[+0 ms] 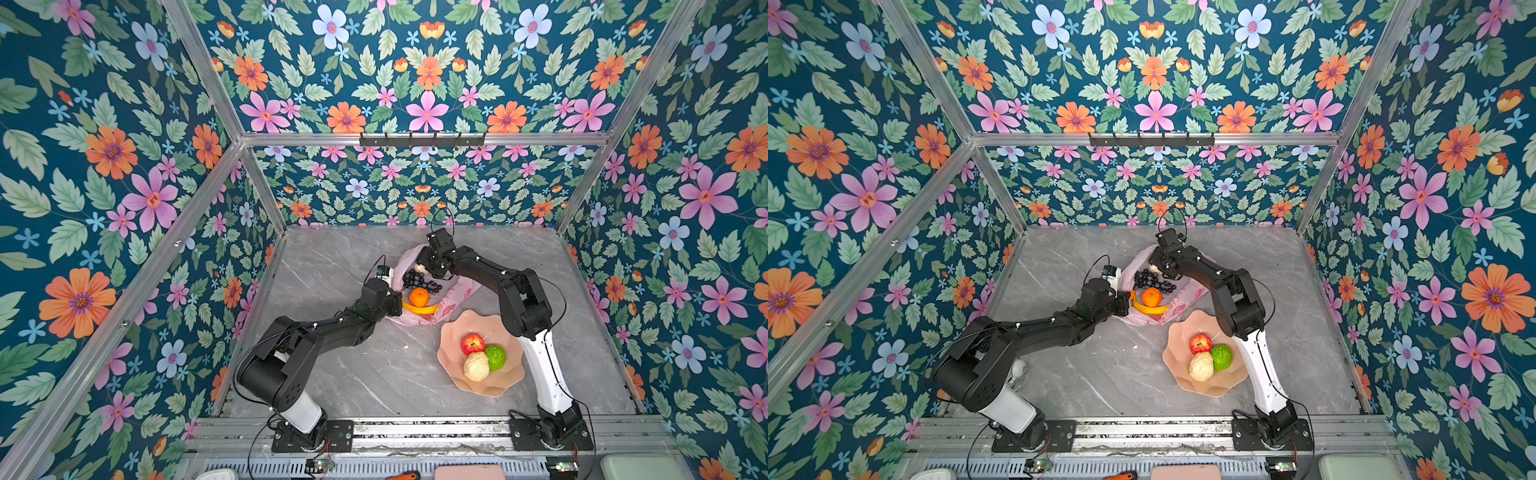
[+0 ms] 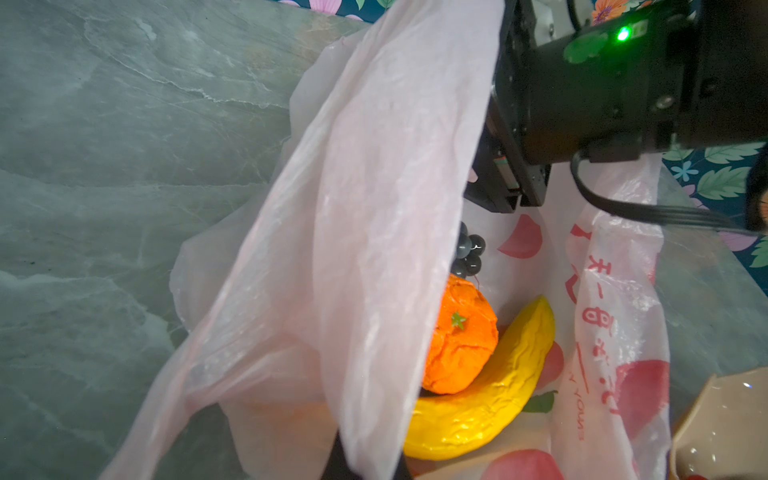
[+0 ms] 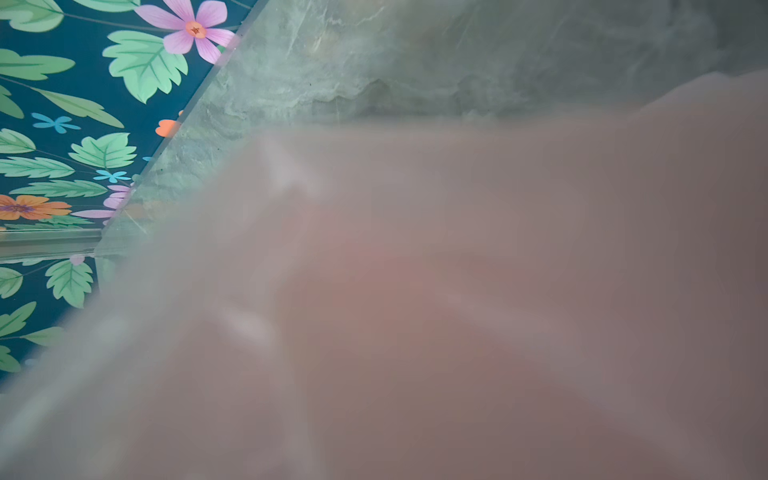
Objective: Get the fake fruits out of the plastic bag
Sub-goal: 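Grasp the second cream pear with the right gripper and lift it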
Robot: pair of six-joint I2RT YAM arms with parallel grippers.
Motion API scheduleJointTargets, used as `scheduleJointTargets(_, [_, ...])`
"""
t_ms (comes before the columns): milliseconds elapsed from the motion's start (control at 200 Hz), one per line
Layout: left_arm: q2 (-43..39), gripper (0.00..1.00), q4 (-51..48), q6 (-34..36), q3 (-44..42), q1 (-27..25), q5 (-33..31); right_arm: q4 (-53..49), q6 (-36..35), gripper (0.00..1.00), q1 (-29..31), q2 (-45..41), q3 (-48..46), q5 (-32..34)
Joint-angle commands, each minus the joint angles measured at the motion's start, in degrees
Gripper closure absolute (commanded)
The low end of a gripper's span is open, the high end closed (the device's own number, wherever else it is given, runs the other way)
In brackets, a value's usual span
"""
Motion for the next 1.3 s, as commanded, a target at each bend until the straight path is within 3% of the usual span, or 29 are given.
scheduleJointTargets(0, [0.0, 1.0, 0.3, 0.0, 0.1, 0.0, 0.0, -0.5, 0.1, 0.33, -0.1, -0.3, 0.0, -0.1])
scheduleJointTargets(1295, [0.1, 1.0, 0.5, 0.1, 0.0, 0.1, -0.3, 8.3, -6.7, 0.35, 3.3, -22.3, -25.2, -1.4])
